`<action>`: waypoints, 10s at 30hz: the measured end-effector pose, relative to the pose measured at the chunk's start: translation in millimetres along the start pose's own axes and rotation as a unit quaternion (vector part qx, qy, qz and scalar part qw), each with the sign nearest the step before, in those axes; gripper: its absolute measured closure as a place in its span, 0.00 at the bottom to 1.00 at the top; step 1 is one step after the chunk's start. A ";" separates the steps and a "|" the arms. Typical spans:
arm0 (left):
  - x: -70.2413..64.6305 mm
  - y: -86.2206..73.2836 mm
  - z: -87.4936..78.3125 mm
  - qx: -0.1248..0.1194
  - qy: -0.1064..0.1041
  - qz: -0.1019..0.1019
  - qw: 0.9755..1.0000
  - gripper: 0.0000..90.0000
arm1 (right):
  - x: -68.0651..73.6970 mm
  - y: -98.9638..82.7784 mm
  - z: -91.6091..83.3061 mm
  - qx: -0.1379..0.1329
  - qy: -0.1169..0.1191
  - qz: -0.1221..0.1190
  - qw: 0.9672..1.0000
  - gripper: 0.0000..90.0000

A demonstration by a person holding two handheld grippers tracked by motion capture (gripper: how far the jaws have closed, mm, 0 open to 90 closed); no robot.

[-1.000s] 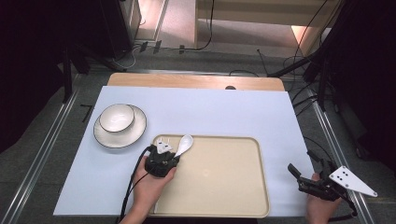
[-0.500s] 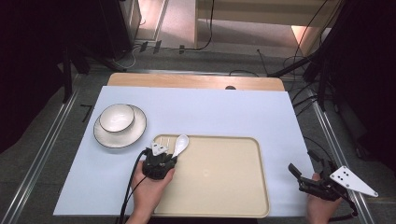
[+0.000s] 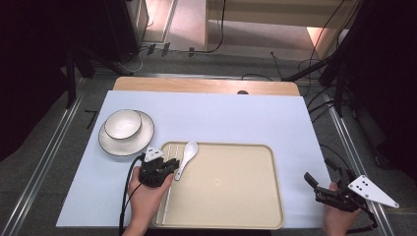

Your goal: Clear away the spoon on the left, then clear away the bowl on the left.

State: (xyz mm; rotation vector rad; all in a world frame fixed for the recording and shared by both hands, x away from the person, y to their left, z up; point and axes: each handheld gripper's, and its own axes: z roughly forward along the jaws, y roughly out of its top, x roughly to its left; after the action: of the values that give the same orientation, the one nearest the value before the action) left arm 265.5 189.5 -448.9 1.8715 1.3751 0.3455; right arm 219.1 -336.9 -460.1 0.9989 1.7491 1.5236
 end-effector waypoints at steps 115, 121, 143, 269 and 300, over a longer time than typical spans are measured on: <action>180.8 67.9 -58.0 -0.036 0.102 -0.083 0.991 0.10 | 0.3 -0.5 -0.9 -0.002 -0.001 -0.002 1.000 0.13; 187.8 70.7 -44.1 -0.014 0.122 -0.112 0.986 0.29 | -0.8 -0.9 -1.2 -0.004 -0.002 -0.002 1.000 0.13; 202.4 76.3 -21.0 0.050 0.151 -0.182 0.970 0.78 | 0.0 -1.0 0.0 -0.001 0.001 -0.002 1.000 0.13; -13.1 -16.0 -26.0 0.117 -0.111 0.027 0.986 0.91 | 1.9 -0.3 0.0 -0.005 -0.001 -0.008 1.000 0.13; 7.4 -3.3 -42.8 0.036 -0.171 0.032 0.984 0.00 | 1.0 -1.0 -0.1 -0.003 -0.002 -0.006 1.000 0.13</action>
State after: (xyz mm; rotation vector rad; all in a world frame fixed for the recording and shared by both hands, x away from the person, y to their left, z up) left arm 239.6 214.7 -424.4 1.9309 1.1086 0.0032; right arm 218.4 -336.1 -461.0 0.9862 1.7426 1.5171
